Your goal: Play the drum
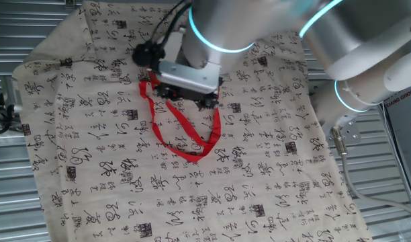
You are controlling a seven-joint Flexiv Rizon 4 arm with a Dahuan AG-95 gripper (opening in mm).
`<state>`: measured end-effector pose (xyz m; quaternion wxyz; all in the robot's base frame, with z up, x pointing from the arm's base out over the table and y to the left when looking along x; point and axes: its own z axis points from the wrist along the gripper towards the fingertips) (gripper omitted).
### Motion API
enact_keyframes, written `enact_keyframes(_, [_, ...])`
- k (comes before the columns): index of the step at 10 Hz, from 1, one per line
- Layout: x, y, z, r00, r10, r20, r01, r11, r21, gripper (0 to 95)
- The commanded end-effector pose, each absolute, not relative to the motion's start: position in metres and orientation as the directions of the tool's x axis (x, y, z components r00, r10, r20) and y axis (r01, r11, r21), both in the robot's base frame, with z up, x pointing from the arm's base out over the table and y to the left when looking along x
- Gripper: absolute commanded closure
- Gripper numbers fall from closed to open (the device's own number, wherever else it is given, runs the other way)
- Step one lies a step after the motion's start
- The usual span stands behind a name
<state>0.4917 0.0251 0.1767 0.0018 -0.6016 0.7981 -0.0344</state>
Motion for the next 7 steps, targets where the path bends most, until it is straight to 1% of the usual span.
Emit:
enact_keyframes(1, [0.4926, 0.0255, 0.1777, -0.272, -0.959, 0.076, -0.961, 0.266, -0.079, 19.0])
enact_keyframes(7, [0.4927, 0.0259, 0.1778, -0.293, -0.953, 0.075, -0.954, 0.286, -0.090, 19.0])
